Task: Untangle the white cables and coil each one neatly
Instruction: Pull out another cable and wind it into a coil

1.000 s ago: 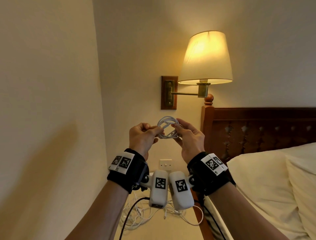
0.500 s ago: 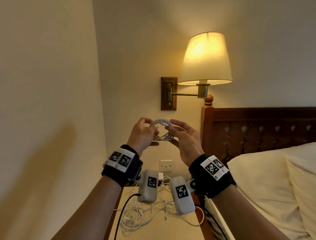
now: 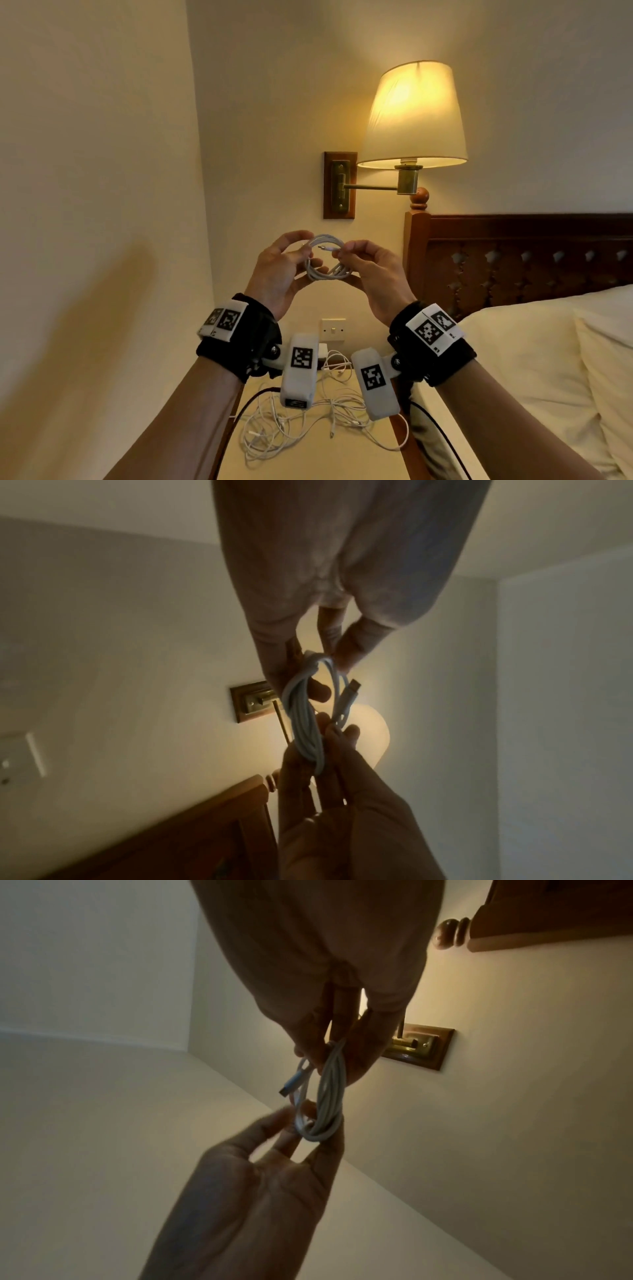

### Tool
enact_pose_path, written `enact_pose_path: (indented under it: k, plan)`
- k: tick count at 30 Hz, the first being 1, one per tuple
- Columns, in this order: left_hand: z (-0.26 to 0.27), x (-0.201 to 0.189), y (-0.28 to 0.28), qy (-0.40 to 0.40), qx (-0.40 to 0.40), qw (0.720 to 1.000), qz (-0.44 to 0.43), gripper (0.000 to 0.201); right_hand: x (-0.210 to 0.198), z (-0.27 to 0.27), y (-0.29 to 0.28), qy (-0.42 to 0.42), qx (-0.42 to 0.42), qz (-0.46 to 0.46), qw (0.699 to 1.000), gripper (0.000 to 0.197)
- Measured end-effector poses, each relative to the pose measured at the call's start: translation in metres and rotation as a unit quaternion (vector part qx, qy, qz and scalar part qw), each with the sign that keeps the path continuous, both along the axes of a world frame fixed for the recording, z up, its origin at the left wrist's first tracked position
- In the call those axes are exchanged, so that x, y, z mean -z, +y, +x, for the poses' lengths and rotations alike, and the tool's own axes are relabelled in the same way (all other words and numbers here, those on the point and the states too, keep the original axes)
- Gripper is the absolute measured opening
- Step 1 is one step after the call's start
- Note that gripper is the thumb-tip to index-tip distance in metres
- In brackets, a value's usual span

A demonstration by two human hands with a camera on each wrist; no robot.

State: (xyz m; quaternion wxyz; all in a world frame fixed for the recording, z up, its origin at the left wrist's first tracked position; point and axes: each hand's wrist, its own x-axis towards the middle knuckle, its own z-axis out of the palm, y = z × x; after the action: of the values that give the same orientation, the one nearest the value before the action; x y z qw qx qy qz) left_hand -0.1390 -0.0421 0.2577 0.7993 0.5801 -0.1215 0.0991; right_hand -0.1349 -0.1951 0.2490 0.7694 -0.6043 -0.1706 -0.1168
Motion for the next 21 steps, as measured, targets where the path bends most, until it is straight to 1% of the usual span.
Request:
enact_pose_path:
  k: [3, 6, 8, 10, 14, 17, 21]
  plan:
    - [-0.003, -0.004, -0.003, -0.002, 0.015, 0.998, 0.059, 0.029, 0.003, 0.001, -0.001, -0.013, 0.025, -0.022, 0.999, 0.012]
    - [-0.004, -0.002, -0.002, -0.017, 0.025, 0.995, 0.094, 0.046, 0.006, 0.000, -0.003, -0.028, 0.042, -0.043, 0.998, 0.010]
    - [-0.002, 0.000, 0.000, -0.030, 0.015, 0.993, 0.113, 0.054, 0.006, -0.001, -0.004, -0.029, 0.043, -0.051, 0.997, 0.009]
    - [-0.002, 0.001, 0.000, -0.058, -0.016, 0.987, 0.148, 0.050, 0.007, -0.002, -0.004, -0.031, 0.041, -0.056, 0.997, 0.010]
    - [-0.002, 0.007, -0.003, -0.113, -0.065, 0.969, 0.208, 0.028, 0.014, 0.001, -0.004, -0.026, 0.037, -0.063, 0.997, 0.010]
    - [-0.001, 0.012, -0.005, -0.153, -0.092, 0.950, 0.256, 0.027, 0.019, 0.003, -0.003, -0.022, 0.054, -0.062, 0.996, 0.008]
    - [0.004, 0.015, -0.004, -0.188, -0.135, 0.937, 0.263, 0.029, 0.018, 0.001, -0.001, -0.020, 0.050, -0.065, 0.996, 0.008]
